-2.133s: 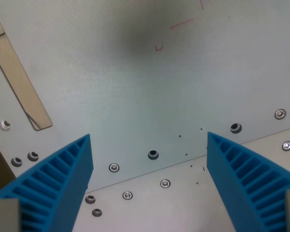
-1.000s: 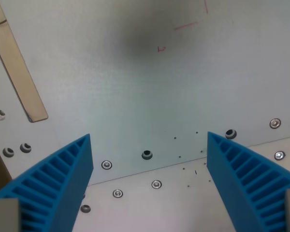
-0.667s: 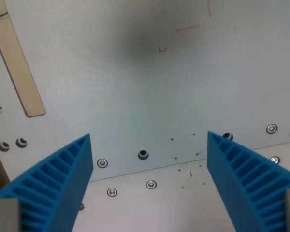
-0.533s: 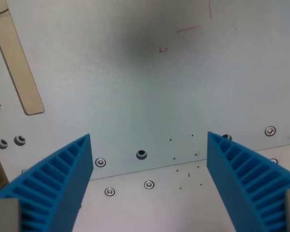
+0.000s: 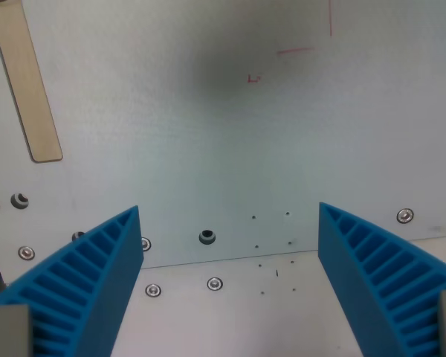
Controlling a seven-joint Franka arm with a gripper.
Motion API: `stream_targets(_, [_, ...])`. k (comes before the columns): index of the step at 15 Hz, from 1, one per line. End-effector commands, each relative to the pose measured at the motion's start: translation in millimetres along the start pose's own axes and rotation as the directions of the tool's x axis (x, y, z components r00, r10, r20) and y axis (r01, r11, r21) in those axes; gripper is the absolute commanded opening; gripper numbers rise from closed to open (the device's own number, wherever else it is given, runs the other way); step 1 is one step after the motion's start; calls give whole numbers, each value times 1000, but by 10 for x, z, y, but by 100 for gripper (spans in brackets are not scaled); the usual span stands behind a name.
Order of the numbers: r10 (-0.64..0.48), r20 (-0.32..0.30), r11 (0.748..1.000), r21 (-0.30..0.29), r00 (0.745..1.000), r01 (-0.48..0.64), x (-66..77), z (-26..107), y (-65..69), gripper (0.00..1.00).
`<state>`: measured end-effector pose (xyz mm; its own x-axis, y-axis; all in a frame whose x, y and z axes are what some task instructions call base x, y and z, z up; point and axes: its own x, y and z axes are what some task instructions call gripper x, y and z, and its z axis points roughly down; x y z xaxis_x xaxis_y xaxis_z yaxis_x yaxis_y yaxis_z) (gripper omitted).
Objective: Rotate around base positive z
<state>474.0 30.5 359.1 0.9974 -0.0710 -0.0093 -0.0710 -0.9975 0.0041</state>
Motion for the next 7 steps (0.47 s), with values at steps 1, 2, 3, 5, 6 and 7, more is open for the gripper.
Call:
stream_targets(1, [-147,-4,989,-3,989,147,-1,-14,8,100])
stream_targets(2, [-158,-4,987,-4,987,158,-1,-14,8,100])
stream_targets(3, [-170,-4,986,-4,985,170,-1,-14,8,100])
stream_targets(5, [-193,-4,981,-4,981,193,-1,-14,8,100])
stream_targets(6, [-204,-4,979,-4,979,204,-1,-14,8,100])
stream_targets(7, [-215,-4,977,-4,977,215,-1,-14,8,100])
